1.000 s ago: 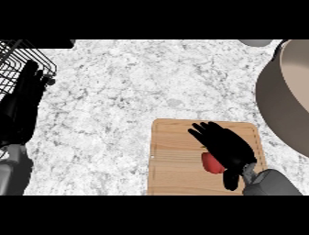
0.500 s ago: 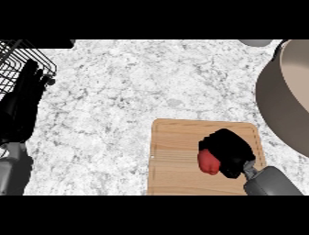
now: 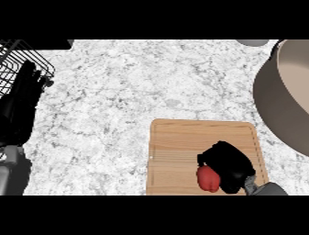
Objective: Pick the bell pepper from the cutting board and place it in the pot
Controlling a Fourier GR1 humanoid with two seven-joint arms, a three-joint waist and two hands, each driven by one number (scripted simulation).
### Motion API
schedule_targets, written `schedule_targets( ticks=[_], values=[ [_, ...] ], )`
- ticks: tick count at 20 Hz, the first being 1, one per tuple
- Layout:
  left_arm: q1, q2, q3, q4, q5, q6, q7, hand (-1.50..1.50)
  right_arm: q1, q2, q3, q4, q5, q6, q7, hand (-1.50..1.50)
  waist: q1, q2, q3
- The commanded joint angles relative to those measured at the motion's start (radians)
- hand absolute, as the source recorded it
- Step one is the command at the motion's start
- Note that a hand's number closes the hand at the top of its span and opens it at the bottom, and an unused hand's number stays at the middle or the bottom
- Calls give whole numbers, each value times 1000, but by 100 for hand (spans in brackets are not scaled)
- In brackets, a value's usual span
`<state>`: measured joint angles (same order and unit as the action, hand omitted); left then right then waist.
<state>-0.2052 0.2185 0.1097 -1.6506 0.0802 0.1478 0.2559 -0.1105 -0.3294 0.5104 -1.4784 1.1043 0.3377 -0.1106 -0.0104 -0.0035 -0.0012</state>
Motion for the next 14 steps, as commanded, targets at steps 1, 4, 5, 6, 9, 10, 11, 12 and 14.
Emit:
schedule_targets(
  ticks=[1, 4, 5, 6, 9, 10, 11, 12, 14],
  values=[
    [-47, 16, 31, 41, 10, 0, 9, 0, 206, 8, 11, -186, -62, 9, 36, 150, -20, -1, 0],
    [17, 8, 23, 14, 11, -19, -28, 0, 376, -17, 30, -323, -72, -68, 43, 150, -13, -1, 1],
    [23, 23, 42, 6, 43, -49, -28, 0, 409, -64, 0, -371, -94, -56, 27, 150, -7, 0, 1],
    [0, 0, 11, 17, -5, -8, -7, 0, 423, -75, -4, -413, -92, -62, 24, 150, -5, 1, 1],
    [26, 5, 38, 36, 16, -34, -66, 0, 542, -131, -26, -517, -100, -130, -3, 150, -7, 1, 1],
    [55, 30, 46, -36, 43, -59, -9, 0, 560, -57, 24, -563, -86, -123, 73, 150, -2, -1, 1],
    [-19, 30, 59, 17, 32, -27, 5, 0, 573, -113, -42, -672, -146, -90, 49, 150, -15, 0, 0],
    [26, 4, 30, -1, 4, -16, -32, 0, 552, -68, -87, -669, -193, -114, 53, 150, -11, 0, 1],
    [46, 3, 27, -16, 4, -18, -29, 0, 572, -15, -150, -735, -251, -189, 59, 150, -21, -3, 1]
  ],
)
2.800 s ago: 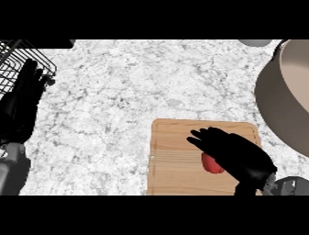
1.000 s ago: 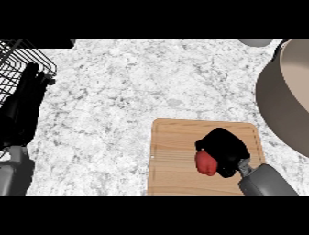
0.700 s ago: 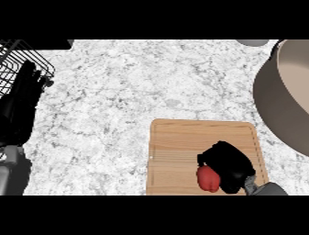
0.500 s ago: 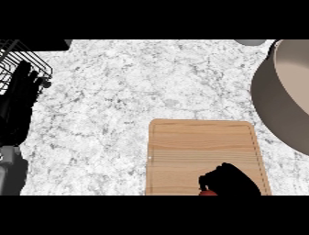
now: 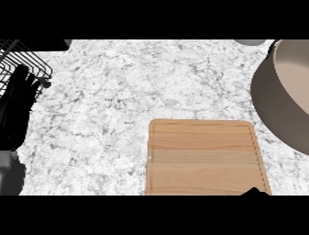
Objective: Pick the bell pepper from the cutting board and place it in the pot
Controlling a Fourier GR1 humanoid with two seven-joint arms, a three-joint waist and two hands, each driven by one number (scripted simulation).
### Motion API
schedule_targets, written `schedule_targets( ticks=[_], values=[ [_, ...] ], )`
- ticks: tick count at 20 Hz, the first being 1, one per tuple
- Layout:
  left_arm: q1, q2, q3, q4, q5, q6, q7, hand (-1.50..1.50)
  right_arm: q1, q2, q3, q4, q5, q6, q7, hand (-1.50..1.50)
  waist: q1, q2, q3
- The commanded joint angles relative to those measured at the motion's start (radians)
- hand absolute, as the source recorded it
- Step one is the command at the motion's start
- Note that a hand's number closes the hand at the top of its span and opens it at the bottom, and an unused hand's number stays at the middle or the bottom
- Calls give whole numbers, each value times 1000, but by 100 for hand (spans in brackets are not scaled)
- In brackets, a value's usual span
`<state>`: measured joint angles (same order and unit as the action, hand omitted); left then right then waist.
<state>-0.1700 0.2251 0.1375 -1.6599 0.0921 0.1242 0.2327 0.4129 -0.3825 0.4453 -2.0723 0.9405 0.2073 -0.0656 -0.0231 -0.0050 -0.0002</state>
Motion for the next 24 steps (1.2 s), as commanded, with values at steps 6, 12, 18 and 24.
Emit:
schedule_targets(
  ticks=[6, 12, 18, 24],
  values=[
    [2, -17, -8, 6, -22, 21, -4, 0, 64, 101, -278, -324, -208, -160, 40, 150, -5, 1, 1],
    [3, -44, -52, -16, -44, 26, 11, 0, -7, 103, -532, -364, -395, -113, 107, 150, 11, 4, 0],
    [26, -13, -13, -27, -6, -22, -16, 0, -182, 18, -819, -209, -657, -15, 137, 150, 20, 3, 0],
    [-95, -16, -10, 16, -15, 10, 75, 0, -345, -58, -915, 125, -724, 12, 56, 150, 22, 6, 1]
  ],
)
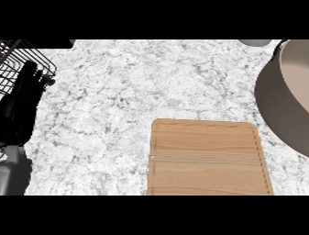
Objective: Pick the bell pepper from the cutting board and place it in the pot
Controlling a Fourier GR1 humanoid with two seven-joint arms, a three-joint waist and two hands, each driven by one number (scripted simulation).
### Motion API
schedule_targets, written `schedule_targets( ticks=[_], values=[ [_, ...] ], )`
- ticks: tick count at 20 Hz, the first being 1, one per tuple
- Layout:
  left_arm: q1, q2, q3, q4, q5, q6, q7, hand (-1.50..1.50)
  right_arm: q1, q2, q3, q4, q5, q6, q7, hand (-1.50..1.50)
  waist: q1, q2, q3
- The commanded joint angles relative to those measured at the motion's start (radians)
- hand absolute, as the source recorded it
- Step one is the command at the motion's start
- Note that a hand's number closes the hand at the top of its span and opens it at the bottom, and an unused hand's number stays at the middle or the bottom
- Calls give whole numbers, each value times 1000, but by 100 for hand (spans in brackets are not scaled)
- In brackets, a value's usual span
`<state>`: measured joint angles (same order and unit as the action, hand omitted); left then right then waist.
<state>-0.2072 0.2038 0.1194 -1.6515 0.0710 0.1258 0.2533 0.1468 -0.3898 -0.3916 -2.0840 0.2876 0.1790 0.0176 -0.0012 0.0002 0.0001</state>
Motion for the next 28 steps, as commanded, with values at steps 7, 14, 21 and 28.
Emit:
schedule_targets(
  ticks=[7, 14, 21, 28],
  values=[
    [0, 27, 33, -24, 11, -23, 26, 0, -283, -66, -76, 489, -51, -19, -123, 150, 9, 1, 0],
    [6, -38, -30, 23, -7, -23, -51, 0, -378, -169, -11, 773, 392, -345, -262, 150, 37, 13, 2],
    [-1, -16, -16, -50, -12, -9, 36, 0, -624, -204, 18, 1220, 438, -412, -370, 150, 27, 5, 1],
    [-24, -15, -1, 14, -10, -12, -10, 0, -626, -201, -36, 1377, 315, -237, -433, -150, 35, 12, 3]
  ],
)
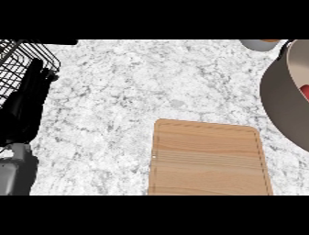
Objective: Pick the bell pepper from the cutting board and place it in the pot
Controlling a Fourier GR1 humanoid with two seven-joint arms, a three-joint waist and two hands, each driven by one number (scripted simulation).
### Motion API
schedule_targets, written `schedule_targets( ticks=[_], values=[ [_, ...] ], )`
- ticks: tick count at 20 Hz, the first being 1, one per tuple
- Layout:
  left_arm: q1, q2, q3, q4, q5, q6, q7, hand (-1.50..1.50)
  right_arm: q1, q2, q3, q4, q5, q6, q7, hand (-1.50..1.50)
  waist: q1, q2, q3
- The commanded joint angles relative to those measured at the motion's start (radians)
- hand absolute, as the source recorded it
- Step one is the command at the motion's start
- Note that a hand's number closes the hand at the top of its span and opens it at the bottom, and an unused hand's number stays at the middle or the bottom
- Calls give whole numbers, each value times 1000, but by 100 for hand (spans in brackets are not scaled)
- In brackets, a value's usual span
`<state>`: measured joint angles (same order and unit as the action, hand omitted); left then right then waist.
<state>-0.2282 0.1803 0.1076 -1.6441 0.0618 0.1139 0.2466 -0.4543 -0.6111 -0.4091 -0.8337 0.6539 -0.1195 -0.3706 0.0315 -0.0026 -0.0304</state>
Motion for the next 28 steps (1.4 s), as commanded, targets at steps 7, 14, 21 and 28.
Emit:
schedule_targets(
  ticks=[7, 14, 21, 28],
  values=[
    [12, 18, 17, -11, 3, -7, -3, 0, -77, 77, -109, 179, -217, 205, -152, -150, 15, 14, 37],
    [-8, 23, 19, -17, -2, 2, 22, 0, -109, -7, -252, 258, -383, 381, -189, -150, -8, 11, 35],
    [-5, 18, 13, -24, 2, -4, 26, 0, -86, -191, -332, 411, -448, 543, -242, -150, -3, 17, 36],
    [25, -3, 3, -36, 7, -10, -6, 0, -41, -301, -351, 542, -454, 665, -354, -150, 6, 20, 38]
  ],
)
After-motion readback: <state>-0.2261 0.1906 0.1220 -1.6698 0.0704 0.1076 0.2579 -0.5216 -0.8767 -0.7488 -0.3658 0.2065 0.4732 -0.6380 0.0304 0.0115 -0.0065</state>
